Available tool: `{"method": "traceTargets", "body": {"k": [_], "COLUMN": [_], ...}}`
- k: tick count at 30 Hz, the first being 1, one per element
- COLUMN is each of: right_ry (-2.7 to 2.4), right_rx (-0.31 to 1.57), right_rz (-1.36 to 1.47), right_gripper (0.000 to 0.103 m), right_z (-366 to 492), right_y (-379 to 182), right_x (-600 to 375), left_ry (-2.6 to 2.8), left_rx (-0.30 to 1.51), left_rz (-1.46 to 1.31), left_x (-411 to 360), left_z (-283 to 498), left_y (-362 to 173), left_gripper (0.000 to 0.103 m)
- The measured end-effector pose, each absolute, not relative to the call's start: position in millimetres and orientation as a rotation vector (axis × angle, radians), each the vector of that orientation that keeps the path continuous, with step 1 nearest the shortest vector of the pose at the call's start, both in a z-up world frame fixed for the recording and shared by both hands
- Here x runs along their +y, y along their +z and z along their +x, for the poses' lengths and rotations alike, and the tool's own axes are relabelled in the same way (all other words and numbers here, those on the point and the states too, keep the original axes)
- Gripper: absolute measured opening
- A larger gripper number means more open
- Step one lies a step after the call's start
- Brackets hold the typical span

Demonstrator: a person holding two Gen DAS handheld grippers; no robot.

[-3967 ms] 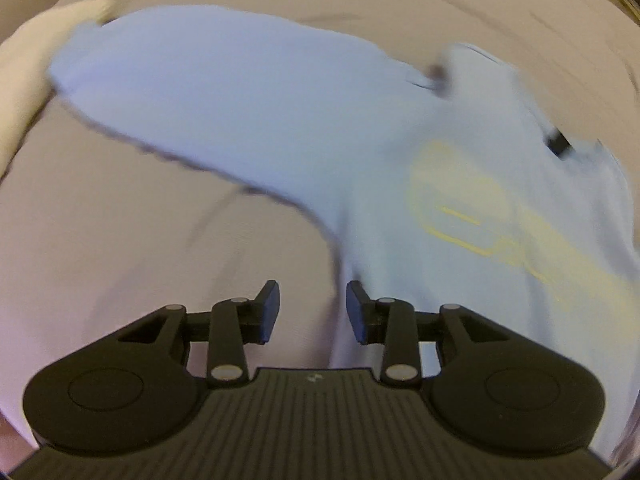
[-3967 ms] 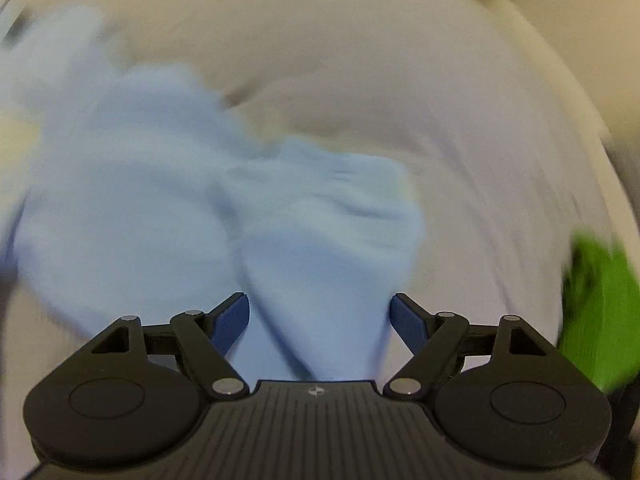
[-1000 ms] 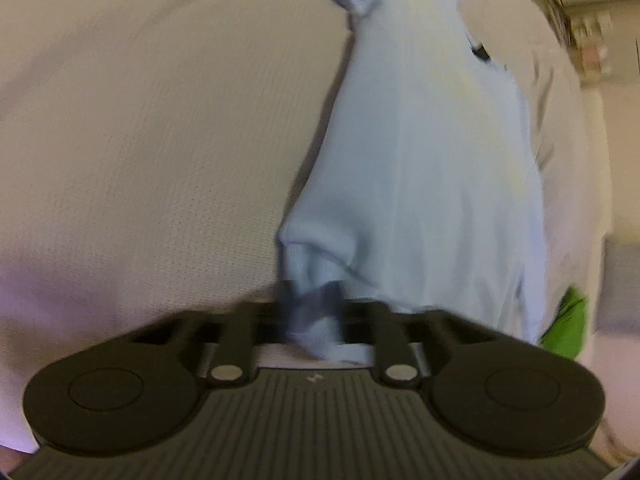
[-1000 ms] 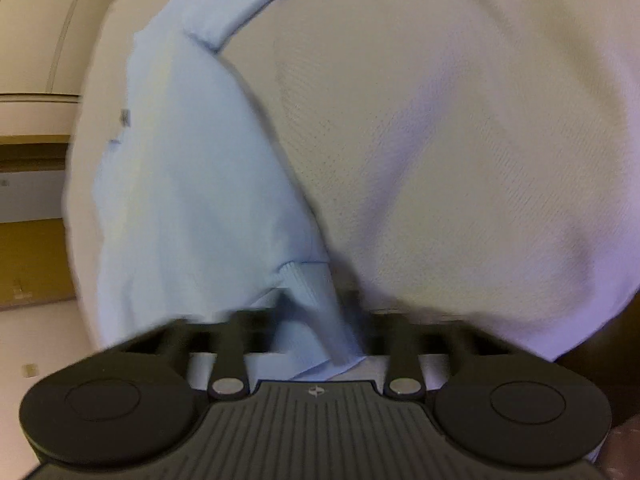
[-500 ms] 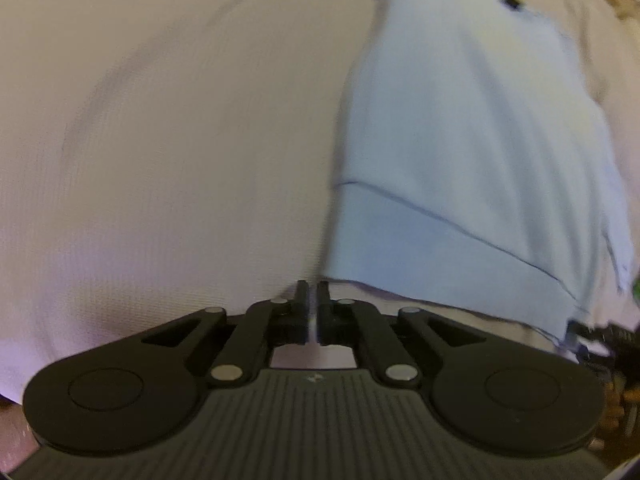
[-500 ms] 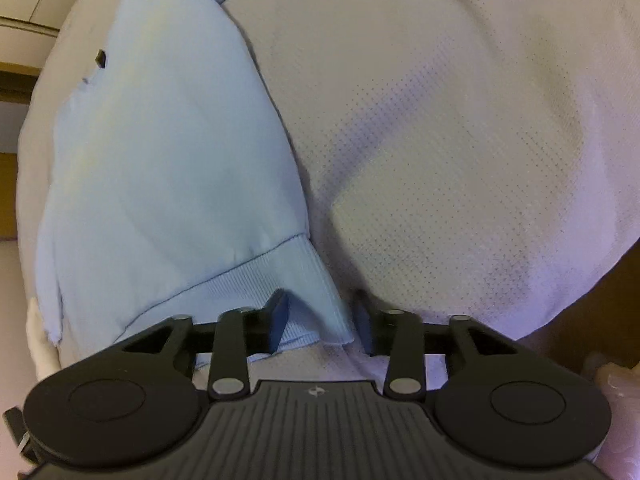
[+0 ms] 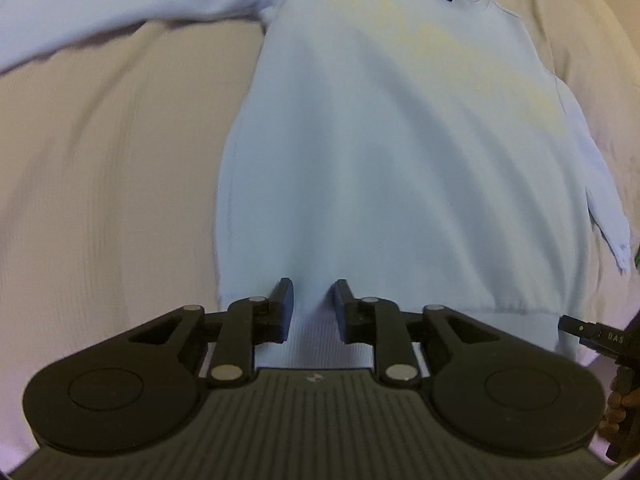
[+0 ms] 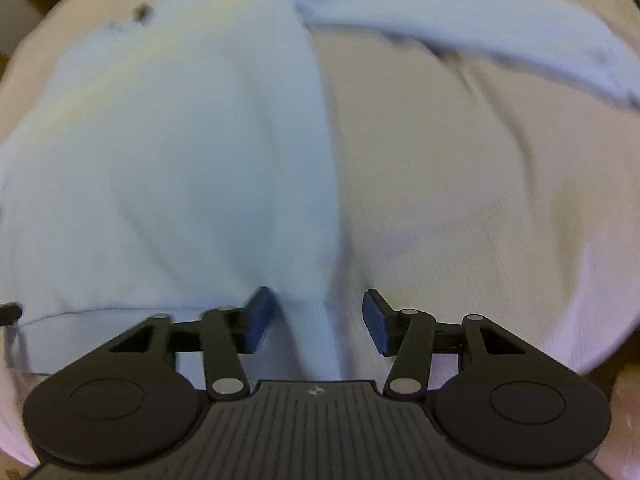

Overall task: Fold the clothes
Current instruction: 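Pull the collar away from the hem with both grippers and release, spreading it flat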

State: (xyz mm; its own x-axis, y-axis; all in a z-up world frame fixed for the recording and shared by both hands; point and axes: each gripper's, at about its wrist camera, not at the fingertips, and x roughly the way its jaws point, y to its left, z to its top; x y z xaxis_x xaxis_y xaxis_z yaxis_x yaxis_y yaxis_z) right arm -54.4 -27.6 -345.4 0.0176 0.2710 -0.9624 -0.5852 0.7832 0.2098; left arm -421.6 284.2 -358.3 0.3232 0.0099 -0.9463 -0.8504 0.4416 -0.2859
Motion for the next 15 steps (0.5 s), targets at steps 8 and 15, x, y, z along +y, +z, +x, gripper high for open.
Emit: {"method": "traceTargets", "body": {"k": [8,15], "right_ry": [0.521,0.57], "right_rx": [1.39,1.367], "right_rz": [-0.277,-0.199], "right_gripper": [0.069,0.089], "right_z": [-59,-71], "right_y": [-283,-236], "right_x": [-26,36], "left_ry": [0.694,0.721], "left_rx": [1.393,1.266], "left_rz": [-0.73,-0.623], "left_x": [290,304], "left_z": [-386,-328], "left_y": [-316,-249], "left_gripper": [0.027,0.045]}}
